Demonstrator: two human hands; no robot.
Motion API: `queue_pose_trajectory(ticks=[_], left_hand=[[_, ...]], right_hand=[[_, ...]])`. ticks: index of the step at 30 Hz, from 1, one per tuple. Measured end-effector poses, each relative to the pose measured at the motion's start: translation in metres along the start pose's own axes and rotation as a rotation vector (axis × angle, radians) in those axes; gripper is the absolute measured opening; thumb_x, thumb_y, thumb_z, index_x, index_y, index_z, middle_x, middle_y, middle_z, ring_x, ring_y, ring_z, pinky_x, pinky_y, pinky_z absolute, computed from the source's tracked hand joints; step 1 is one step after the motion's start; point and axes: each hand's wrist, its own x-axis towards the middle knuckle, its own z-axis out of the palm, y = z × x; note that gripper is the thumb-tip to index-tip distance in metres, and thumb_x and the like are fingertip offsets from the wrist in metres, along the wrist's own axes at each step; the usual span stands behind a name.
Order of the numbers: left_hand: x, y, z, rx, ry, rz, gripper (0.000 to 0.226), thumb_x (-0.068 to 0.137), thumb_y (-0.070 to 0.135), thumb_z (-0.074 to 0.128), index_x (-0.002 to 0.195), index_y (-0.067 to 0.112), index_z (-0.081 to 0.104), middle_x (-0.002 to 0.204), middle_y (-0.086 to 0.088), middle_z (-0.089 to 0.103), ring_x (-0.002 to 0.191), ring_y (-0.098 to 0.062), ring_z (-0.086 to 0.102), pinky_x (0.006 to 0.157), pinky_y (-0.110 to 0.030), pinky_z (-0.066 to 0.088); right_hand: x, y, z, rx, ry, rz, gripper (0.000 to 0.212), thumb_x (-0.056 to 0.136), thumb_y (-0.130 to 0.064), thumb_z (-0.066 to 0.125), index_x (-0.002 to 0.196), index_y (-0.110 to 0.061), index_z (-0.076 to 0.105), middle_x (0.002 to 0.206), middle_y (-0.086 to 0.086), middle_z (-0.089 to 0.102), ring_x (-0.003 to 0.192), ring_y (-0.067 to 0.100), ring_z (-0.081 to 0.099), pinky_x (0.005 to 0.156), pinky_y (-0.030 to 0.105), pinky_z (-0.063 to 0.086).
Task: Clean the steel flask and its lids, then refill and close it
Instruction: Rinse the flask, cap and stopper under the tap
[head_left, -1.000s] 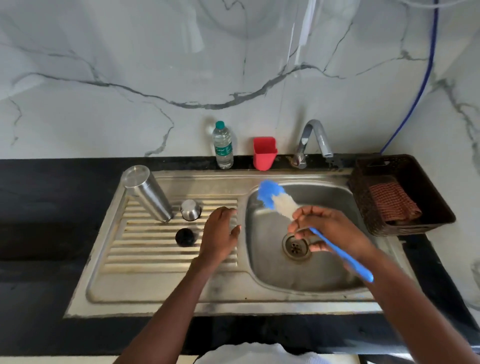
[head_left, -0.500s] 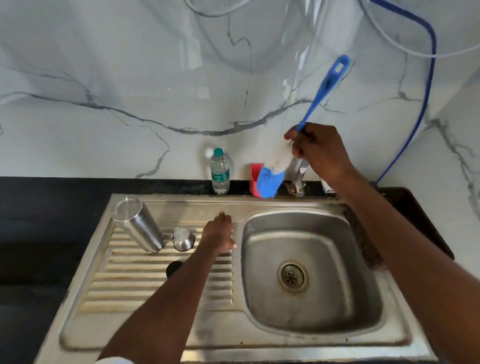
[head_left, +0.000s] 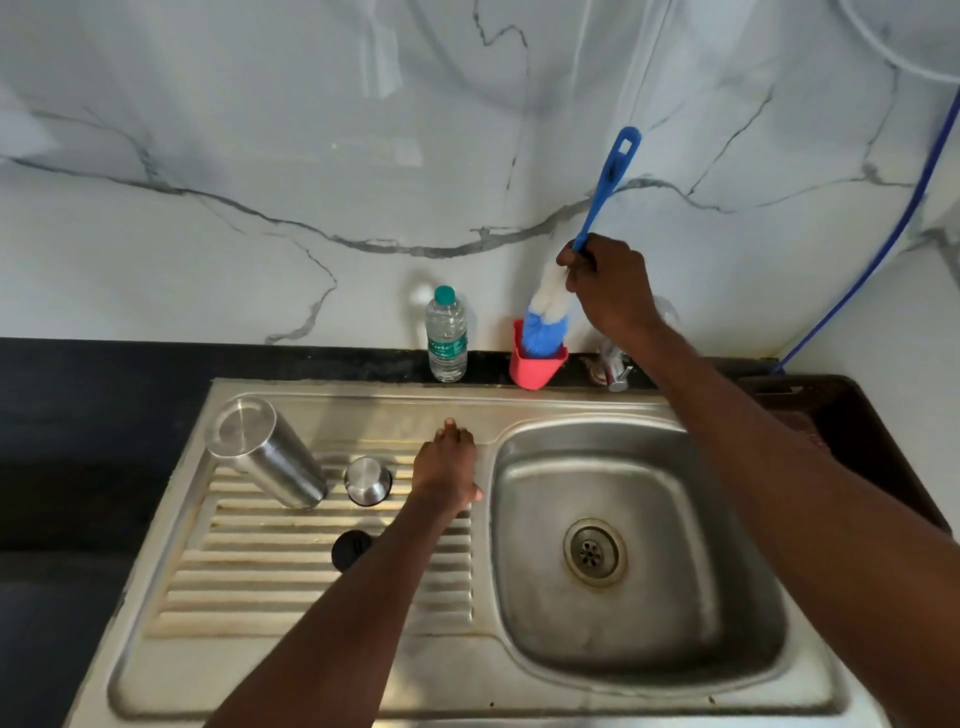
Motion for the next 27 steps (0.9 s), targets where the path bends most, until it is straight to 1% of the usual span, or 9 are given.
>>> queue_pose_trajectory(ticks=[3,6,9,12,14,17,21,24,27], left_hand=[[0.001,0.003,-0.002,0.009,0.001,-0.009,0.103,0.081,0.034,0.090,0.160,0.004,0.031,0.173,-0.022,0.016,0.152,-0.034,0.038,0.118,-0.042,0.039],[0.000,0.003,-0.003,0.003,-0.002,-0.013,0.103,0.080,0.033,0.091,0.159,0.005,0.032,0.173,-0.021,0.017,0.152,-0.034,0.039,0.118,-0.042,0.040],[0.000,0.003,-0.003,-0.007,-0.006,-0.017,0.103,0.079,0.032,0.092,0.159,0.006,0.033,0.173,-0.021,0.016,0.152,-0.034,0.039,0.118,-0.041,0.040],[-0.001,0.004,-0.005,-0.011,-0.010,-0.022,0.104,0.078,0.032,0.092,0.159,0.006,0.032,0.173,-0.020,0.016,0.153,-0.033,0.037,0.118,-0.041,0.039],[-0.001,0.005,-0.007,-0.013,-0.013,-0.029,0.105,0.077,0.032,0.093,0.159,0.006,0.033,0.173,-0.020,0.016,0.153,-0.032,0.037,0.118,-0.041,0.039],[-0.002,0.007,-0.008,-0.007,-0.015,-0.035,0.103,0.076,0.032,0.094,0.157,0.007,0.035,0.173,-0.019,0.018,0.152,-0.033,0.040,0.117,-0.042,0.041],[-0.003,0.007,-0.009,-0.006,-0.018,-0.033,0.101,0.075,0.031,0.095,0.156,0.008,0.037,0.173,-0.019,0.020,0.151,-0.033,0.041,0.115,-0.043,0.043],[-0.003,0.006,-0.009,-0.006,-0.017,-0.033,0.101,0.075,0.032,0.095,0.155,0.009,0.038,0.173,-0.018,0.020,0.150,-0.032,0.042,0.114,-0.042,0.044],[-0.002,0.005,-0.008,-0.008,-0.011,-0.037,0.100,0.075,0.033,0.095,0.155,0.010,0.039,0.173,-0.017,0.021,0.149,-0.032,0.044,0.112,-0.042,0.045]], right_hand=[[0.001,0.014,0.016,0.024,-0.032,0.093,0.022,0.097,-0.012,0.052,0.098,-0.016,0.073,0.082,-0.002,0.070,0.087,0.025,0.071,0.086,0.042,0.057],[0.001,0.025,0.028,0.063,-0.036,0.161,0.023,0.098,-0.010,0.051,0.103,-0.012,0.074,0.086,0.005,0.074,0.084,0.023,0.072,0.083,0.039,0.058],[0.001,0.033,0.036,0.051,0.005,0.179,0.025,0.100,-0.011,0.049,0.107,-0.010,0.073,0.098,0.008,0.076,0.091,0.028,0.071,0.083,0.039,0.056],[-0.001,0.038,0.041,0.015,0.050,0.161,0.022,0.102,-0.015,0.052,0.108,-0.013,0.074,0.104,0.004,0.076,0.094,0.027,0.070,0.078,0.035,0.052],[-0.002,0.040,0.042,-0.015,0.090,0.143,0.020,0.103,-0.021,0.054,0.110,-0.014,0.072,0.101,0.005,0.076,0.092,0.028,0.069,0.077,0.036,0.051],[-0.004,0.045,0.043,-0.040,0.173,0.135,0.018,0.101,-0.025,0.057,0.117,-0.019,0.064,0.091,0.004,0.074,0.087,0.030,0.070,0.080,0.045,0.055],[-0.004,0.048,0.043,-0.047,0.231,0.172,0.033,0.097,-0.029,0.061,0.126,-0.023,0.047,0.075,-0.002,0.069,0.078,0.026,0.070,0.080,0.051,0.056],[-0.007,0.044,0.041,0.030,0.250,0.221,0.043,0.097,-0.027,0.063,0.135,-0.019,0.042,0.069,-0.009,0.064,0.076,0.021,0.069,0.077,0.042,0.055],[-0.013,0.041,0.039,0.099,0.285,0.268,0.047,0.097,-0.027,0.065,0.137,-0.019,0.041,0.070,-0.010,0.064,0.073,0.017,0.067,0.076,0.038,0.054]])
